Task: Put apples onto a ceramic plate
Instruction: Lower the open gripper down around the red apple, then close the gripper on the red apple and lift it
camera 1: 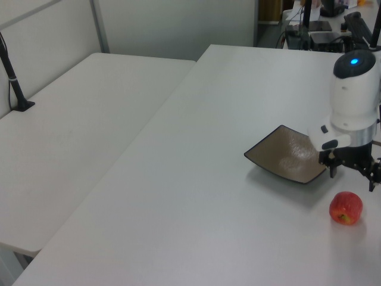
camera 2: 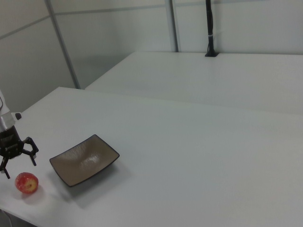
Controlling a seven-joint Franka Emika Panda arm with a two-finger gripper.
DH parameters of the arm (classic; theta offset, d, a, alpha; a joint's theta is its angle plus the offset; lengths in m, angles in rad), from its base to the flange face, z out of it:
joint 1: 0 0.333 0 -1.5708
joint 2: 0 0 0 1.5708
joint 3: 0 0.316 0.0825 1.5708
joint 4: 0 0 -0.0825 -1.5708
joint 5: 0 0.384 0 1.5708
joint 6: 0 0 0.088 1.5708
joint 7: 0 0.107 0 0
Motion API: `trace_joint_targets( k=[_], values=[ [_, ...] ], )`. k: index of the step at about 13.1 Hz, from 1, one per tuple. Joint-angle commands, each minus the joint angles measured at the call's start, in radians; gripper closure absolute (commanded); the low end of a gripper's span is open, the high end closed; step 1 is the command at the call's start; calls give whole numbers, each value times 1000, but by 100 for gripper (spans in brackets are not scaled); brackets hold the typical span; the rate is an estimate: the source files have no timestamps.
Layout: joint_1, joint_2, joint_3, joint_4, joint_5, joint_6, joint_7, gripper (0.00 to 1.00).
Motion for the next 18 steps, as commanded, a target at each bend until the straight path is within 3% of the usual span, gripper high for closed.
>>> trace_joint_targets(
  k=[1,15,17,18],
  values=[
    [36,48,-6,3,-6,36,-15,0],
    [48,155,-7,14,-59,78,-12,1],
    [48,158,-7,14,-79,79,-14,23],
    [48,158,-7,14,-83,79,-14,42]
  ],
)
